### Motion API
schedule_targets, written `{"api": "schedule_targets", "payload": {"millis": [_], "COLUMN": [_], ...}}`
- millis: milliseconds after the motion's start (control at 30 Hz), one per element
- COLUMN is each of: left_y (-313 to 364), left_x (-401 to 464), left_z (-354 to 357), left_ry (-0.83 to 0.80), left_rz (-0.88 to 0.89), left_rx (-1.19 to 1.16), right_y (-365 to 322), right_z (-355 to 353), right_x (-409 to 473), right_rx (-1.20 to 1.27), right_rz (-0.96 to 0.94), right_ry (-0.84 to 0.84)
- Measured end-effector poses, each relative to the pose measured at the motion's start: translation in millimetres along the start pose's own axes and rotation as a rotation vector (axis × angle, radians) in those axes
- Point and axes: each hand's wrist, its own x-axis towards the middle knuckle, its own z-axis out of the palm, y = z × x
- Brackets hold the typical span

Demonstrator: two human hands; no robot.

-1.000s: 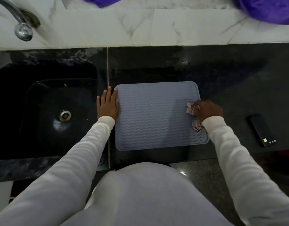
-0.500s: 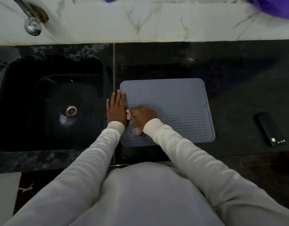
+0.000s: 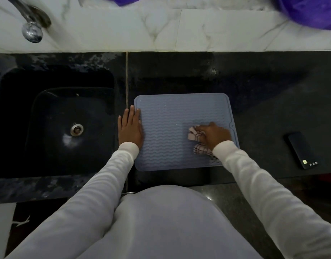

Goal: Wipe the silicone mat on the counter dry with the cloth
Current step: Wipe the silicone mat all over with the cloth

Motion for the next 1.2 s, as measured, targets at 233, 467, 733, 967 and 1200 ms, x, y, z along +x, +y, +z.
{"api": "schedule_targets", "payload": {"millis": [233,467,733,967,1200], "left_y": [-1.5,-2.9,-10.1,-22.6,-19.2], "left_x": [0.0,-0.3,3.9,9.7,6.4], "left_z": [0.7,1.4,-3.2,-6.1,-6.8], "left_ry": [-0.001,0.003,0.008,0.009,0.005], "left_rz": [-0.001,-0.001,0.017,0.061,0.048], "left_rx": [-0.003,-0.02,-0.106,-0.177,-0.146], "right_y": [62.9,89.9,2.8,-148.3,-158.4], "right_z": [-12.2,-6.5,-12.2,13.1,23.9], "right_x": [-2.4,-11.6,-14.7,3.2,11.4], "right_rx": [0.002,0.053,0.278,0.192,-0.079], "right_rz": [0.178,0.303,0.03,-0.385,-0.409], "right_ry": [-0.012,0.031,0.173,0.108,0.077]}}
